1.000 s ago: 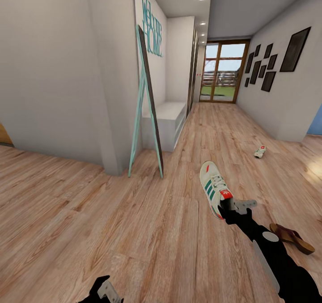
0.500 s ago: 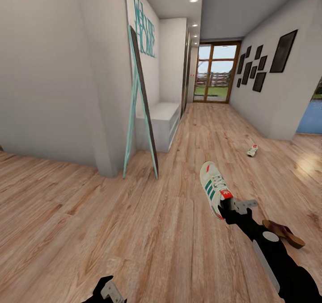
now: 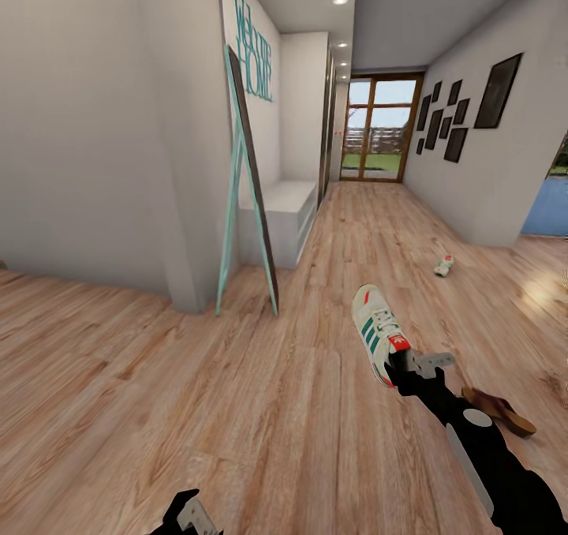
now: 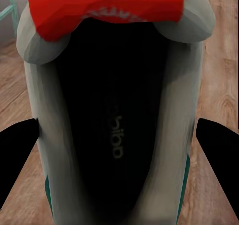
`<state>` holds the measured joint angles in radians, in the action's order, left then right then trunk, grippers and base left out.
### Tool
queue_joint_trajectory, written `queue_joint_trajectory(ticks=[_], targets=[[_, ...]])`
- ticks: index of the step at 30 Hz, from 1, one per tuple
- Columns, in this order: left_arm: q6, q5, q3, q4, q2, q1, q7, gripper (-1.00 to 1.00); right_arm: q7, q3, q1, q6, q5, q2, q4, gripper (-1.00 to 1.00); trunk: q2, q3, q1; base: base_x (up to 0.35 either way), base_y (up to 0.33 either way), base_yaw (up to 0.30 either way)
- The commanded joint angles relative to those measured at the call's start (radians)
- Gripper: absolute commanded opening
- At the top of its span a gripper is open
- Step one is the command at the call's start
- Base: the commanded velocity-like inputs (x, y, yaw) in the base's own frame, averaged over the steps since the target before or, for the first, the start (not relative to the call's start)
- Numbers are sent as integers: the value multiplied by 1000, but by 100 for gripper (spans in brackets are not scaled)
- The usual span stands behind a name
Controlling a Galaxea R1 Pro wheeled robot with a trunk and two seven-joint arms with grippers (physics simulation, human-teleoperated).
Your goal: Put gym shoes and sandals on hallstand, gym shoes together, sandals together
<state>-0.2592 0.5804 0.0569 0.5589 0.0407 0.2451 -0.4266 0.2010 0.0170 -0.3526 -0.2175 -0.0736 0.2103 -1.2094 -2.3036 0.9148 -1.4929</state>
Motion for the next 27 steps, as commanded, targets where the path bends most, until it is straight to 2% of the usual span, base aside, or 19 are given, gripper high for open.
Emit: queue_joint_trajectory(ticks=[1,15,27], targets=[[-7,10,6,0,-1,0,-4,100,5,1,0,-6,-8,0,-1,-100,0,1,0,0,0,-170],[-8,10,6,-2,-2,0,-4,100,5,1,-1,-6,-8,0,-2,-100,0,-4,0,0,0,-228],[-8,11,6,-2,0,0,-4,100,5,1,0,-6,-8,0,-2,-100,0,-6,0,0,0,-50]])
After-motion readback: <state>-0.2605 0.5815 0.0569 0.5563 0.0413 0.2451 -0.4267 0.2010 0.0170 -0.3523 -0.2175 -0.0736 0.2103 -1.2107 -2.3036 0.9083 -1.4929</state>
